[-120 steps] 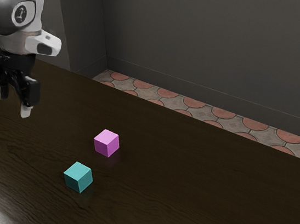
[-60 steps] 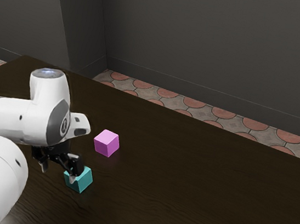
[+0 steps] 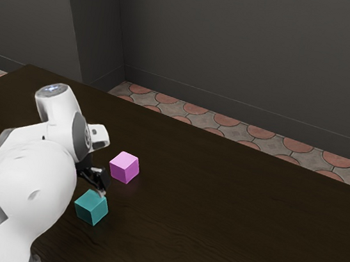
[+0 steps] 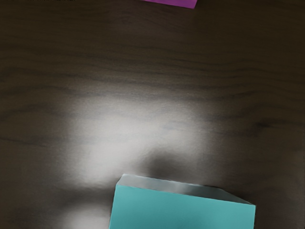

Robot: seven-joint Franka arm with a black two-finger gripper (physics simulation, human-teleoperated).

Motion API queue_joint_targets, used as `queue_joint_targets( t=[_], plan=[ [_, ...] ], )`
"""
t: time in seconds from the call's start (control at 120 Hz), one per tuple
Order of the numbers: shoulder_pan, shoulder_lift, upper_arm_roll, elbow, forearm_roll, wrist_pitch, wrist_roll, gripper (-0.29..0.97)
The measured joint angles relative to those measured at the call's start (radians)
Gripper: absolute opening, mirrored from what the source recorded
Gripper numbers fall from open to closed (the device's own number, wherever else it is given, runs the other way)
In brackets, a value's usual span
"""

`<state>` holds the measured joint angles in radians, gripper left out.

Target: Pick up the blue block with one arm, and put the blue block on the pink block with one arm

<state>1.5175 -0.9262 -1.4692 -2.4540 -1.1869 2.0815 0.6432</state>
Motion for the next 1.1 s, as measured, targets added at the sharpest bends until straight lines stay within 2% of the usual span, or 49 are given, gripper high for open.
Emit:
queue_joint_targets(
  t=[0.417, 0.658, 1.1],
  plan=[
    [0.063, -0.005, -0.112, 0.049, -0.044, 0.003, 0.136, 0.68],
    [0.091, -0.023, -0.151, 0.047, -0.08, 0.003, 0.11, 0.68],
    [0.097, -0.023, -0.168, 0.044, -0.076, -0.008, 0.006, 0.43]
  ],
)
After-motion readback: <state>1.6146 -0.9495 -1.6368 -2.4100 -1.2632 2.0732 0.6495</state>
